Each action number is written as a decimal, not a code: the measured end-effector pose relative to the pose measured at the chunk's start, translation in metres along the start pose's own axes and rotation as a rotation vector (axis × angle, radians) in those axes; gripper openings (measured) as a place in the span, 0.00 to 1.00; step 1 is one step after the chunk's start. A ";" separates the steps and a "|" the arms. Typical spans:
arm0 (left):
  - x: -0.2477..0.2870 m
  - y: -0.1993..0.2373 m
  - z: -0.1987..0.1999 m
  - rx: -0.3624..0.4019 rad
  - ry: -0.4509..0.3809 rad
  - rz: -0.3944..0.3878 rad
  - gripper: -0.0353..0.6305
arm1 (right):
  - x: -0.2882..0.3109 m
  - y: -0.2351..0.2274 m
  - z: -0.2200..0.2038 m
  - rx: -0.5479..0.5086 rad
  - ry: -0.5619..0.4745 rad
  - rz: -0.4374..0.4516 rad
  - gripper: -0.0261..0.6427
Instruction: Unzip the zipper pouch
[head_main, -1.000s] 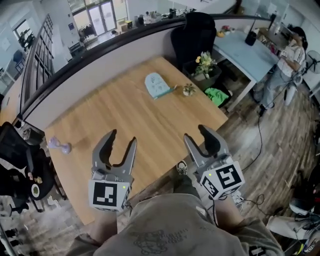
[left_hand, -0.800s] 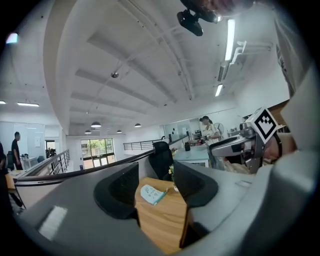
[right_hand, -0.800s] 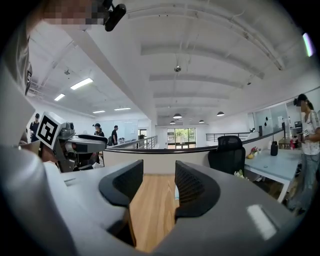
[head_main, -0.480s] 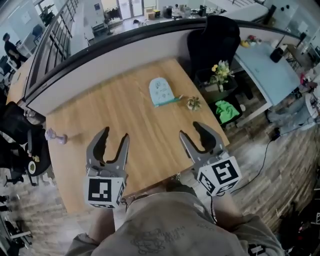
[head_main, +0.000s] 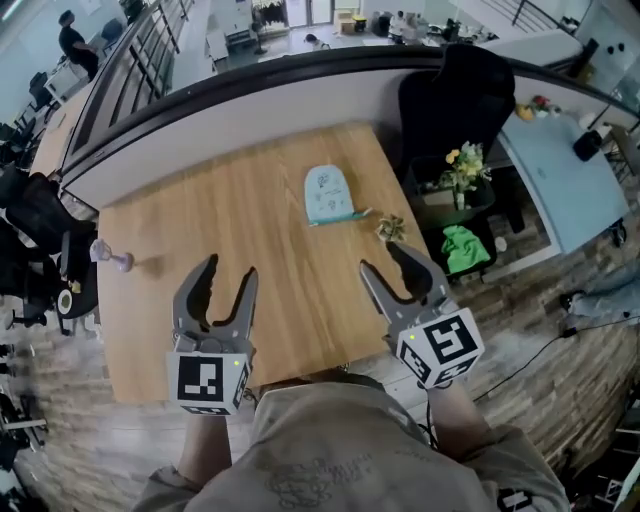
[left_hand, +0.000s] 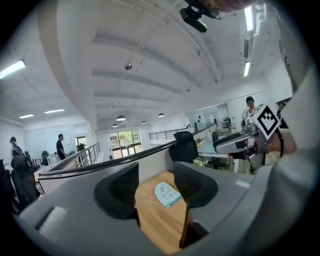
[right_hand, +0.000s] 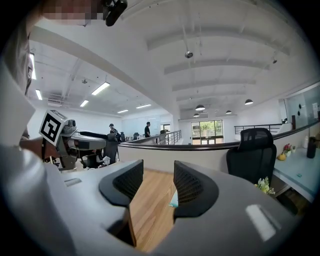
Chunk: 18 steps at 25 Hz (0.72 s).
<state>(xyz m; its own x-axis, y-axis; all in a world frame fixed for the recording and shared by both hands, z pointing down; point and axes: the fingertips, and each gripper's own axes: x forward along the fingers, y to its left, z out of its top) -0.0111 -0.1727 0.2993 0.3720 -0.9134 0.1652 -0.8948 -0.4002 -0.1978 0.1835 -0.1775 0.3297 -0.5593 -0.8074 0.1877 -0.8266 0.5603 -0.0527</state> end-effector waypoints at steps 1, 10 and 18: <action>0.001 0.000 0.000 -0.001 0.004 0.007 0.36 | 0.002 -0.002 0.000 0.000 0.002 0.007 0.34; 0.011 0.011 -0.010 0.025 0.022 0.012 0.33 | 0.024 0.000 -0.014 0.002 0.022 0.029 0.34; 0.027 0.031 -0.011 0.035 0.038 -0.052 0.33 | 0.040 0.002 -0.007 0.008 0.036 -0.014 0.34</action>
<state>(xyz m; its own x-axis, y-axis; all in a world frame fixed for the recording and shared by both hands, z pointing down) -0.0318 -0.2086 0.3083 0.4076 -0.8880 0.2129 -0.8650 -0.4502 -0.2218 0.1597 -0.2072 0.3441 -0.5451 -0.8080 0.2239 -0.8350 0.5472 -0.0580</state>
